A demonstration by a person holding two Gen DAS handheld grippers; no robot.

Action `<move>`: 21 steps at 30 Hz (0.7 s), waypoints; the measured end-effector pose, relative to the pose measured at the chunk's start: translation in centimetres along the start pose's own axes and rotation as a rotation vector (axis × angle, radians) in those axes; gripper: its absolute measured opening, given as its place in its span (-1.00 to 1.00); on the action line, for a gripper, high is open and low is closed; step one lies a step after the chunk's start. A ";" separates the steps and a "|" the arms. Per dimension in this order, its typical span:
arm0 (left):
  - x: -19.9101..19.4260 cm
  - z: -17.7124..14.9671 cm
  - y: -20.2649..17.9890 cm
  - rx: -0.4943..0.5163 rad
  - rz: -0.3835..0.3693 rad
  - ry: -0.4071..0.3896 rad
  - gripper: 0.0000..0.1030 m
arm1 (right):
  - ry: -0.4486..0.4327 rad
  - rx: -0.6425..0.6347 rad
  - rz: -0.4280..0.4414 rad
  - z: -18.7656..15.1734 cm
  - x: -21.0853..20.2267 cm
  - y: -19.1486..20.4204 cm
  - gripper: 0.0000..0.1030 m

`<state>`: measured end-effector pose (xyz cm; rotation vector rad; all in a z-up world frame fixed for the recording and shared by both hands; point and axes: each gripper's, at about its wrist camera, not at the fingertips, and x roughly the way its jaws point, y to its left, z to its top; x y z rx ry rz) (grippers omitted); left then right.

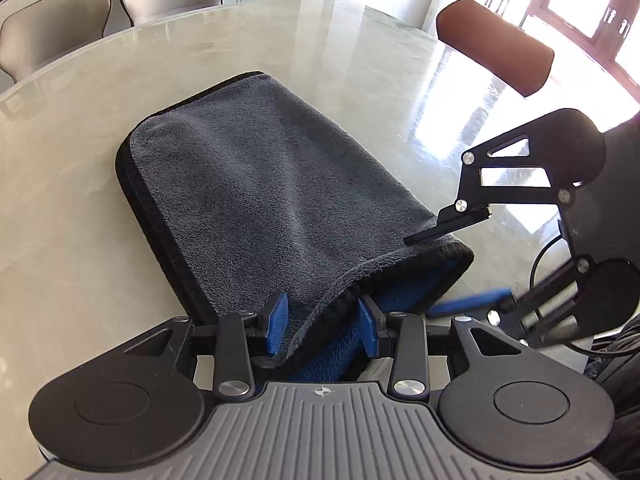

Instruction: Fold towel

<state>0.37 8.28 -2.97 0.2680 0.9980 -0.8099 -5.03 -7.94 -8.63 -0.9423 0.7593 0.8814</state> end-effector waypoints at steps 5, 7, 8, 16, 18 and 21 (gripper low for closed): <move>-1.3 -0.5 -1.6 0.146 0.027 -0.010 0.08 | 0.014 0.003 0.007 -0.1 0.1 -0.2 -0.69; -1.7 -1.0 -2.9 0.257 0.040 0.014 0.08 | 0.012 0.031 0.011 0.1 0.0 -0.6 -0.77; -1.8 -1.1 -3.2 0.280 0.043 0.018 0.08 | 0.003 0.062 0.017 0.1 -0.2 -1.1 -0.77; -0.3 -1.5 -4.3 0.364 0.080 0.046 0.09 | -0.038 0.229 0.069 -0.2 -1.1 -4.5 -0.77; 0.1 -1.3 -4.3 0.381 0.101 0.048 0.09 | -0.035 0.243 0.083 -0.3 -1.1 -4.8 -0.77; 0.8 -1.2 -4.6 0.427 0.121 0.073 0.08 | -0.029 0.240 0.097 -0.4 -1.1 -4.7 -0.77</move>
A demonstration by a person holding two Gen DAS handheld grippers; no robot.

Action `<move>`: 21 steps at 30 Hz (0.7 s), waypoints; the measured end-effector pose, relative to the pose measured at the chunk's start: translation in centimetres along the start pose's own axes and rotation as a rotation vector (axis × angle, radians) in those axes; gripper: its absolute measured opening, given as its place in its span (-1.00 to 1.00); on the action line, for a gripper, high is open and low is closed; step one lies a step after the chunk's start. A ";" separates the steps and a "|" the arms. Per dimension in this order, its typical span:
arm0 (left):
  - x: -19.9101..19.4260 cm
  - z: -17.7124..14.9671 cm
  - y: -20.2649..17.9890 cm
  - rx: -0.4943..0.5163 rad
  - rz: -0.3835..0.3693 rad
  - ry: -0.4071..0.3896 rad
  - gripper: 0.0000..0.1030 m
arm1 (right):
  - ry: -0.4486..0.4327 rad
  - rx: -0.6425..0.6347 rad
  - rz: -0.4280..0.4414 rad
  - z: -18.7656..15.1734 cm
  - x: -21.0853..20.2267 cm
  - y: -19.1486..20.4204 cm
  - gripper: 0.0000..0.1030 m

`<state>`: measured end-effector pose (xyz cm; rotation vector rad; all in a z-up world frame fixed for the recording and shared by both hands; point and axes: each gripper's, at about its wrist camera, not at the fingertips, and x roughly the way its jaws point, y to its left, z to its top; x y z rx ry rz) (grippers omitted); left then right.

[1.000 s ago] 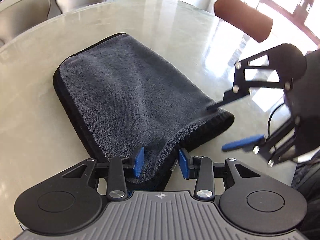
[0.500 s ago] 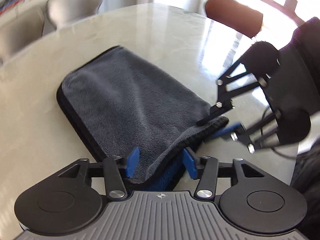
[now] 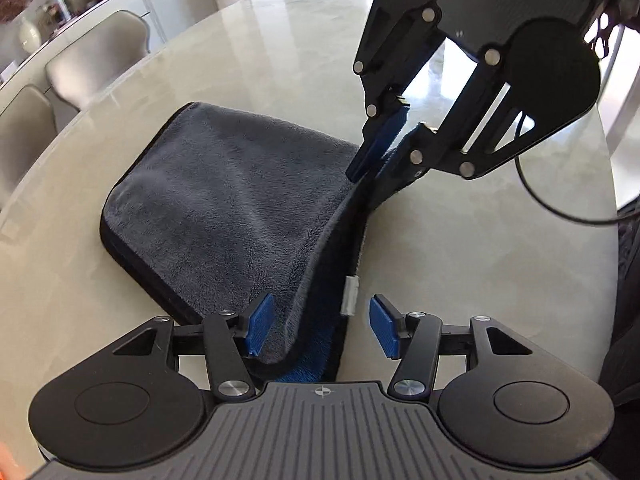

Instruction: Fold towel

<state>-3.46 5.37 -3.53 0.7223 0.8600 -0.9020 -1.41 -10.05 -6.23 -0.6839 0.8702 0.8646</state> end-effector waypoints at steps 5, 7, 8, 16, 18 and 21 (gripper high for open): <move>0.6 0.2 -0.1 0.019 0.008 0.018 -0.28 | -0.007 0.019 0.016 -0.2 0.0 -0.1 -0.77; 0.6 0.2 0.1 0.004 0.005 0.018 -0.53 | -0.010 0.029 0.019 -0.3 -0.1 -0.2 -0.76; 0.6 0.3 0.2 0.001 0.006 0.019 -0.57 | -0.008 0.031 0.026 -0.4 -0.2 -0.2 -0.75; -0.9 0.4 2.0 -0.156 -0.041 -0.032 -0.62 | -0.022 -0.101 0.010 -1.0 -1.4 1.9 -0.19; -0.8 0.4 2.6 -0.189 -0.053 -0.040 -0.62 | -0.012 -0.131 0.012 -1.1 -1.2 2.6 -0.18; -0.5 0.6 2.8 -0.200 -0.055 -0.041 -0.62 | 0.027 -0.153 -0.038 -1.3 0.0 3.3 -0.19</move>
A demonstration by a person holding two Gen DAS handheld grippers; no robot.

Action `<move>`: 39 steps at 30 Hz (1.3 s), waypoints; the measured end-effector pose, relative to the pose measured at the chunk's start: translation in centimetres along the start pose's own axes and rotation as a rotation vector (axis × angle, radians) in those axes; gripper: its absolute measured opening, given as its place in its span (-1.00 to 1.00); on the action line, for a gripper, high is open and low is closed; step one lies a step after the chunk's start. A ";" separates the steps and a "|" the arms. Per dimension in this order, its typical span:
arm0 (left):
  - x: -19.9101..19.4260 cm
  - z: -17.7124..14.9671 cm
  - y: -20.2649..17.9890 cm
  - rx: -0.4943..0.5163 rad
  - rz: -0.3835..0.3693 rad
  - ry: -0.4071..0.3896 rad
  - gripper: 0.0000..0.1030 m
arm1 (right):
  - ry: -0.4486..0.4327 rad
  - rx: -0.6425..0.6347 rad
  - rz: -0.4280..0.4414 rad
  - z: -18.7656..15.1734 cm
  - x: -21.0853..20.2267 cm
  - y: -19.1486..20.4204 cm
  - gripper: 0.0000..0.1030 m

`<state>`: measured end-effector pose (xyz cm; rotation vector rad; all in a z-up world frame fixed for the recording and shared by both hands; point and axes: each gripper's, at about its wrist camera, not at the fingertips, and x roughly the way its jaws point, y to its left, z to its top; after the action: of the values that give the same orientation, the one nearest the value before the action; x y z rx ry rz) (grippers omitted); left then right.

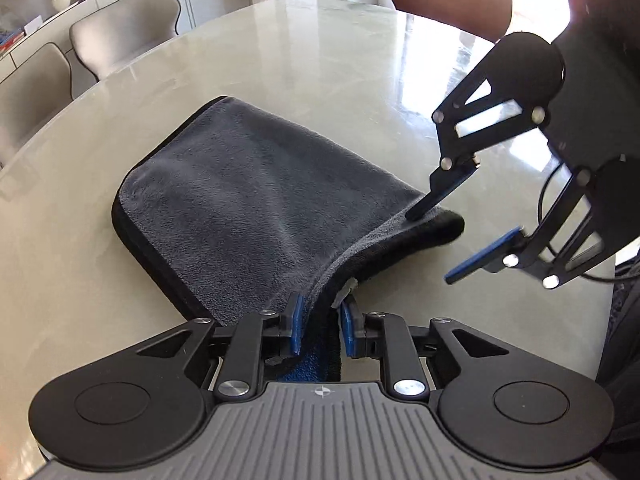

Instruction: Fold towel

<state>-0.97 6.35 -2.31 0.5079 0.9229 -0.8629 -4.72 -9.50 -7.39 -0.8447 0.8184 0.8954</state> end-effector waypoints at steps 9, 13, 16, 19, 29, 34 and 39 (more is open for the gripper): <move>0.2 0.0 -0.3 0.025 0.013 0.005 -0.40 | 0.038 0.073 -0.048 0.1 0.9 -1.2 -0.71; 0.2 -0.7 -2.1 0.146 0.054 0.022 -0.06 | 0.015 0.113 -0.051 0.3 -0.1 -1.7 -0.76; 0.4 -1.2 -2.7 0.163 0.052 0.038 -0.07 | -0.001 0.156 -0.048 0.2 -0.9 -2.3 -0.76; 0.5 -1.5 -2.8 0.156 0.047 0.039 -0.13 | -0.018 0.187 -0.046 0.3 -1.4 -2.9 -0.76; 0.7 -0.8 -1.5 0.137 0.051 0.052 -0.68 | -0.018 0.194 -0.013 0.2 -1.4 -3.8 -0.76; -0.4 -0.2 -0.9 0.154 0.032 0.048 -0.69 | -0.028 0.175 0.014 0.2 -1.8 -3.9 -0.76; -0.9 0.9 0.5 0.166 0.043 0.032 -0.69 | -0.046 0.174 0.016 0.4 -2.5 -5.0 -0.77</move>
<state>-0.37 6.36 -1.05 0.6837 0.8708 -0.8990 -1.13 -11.78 -3.77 -0.6641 0.8506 0.8421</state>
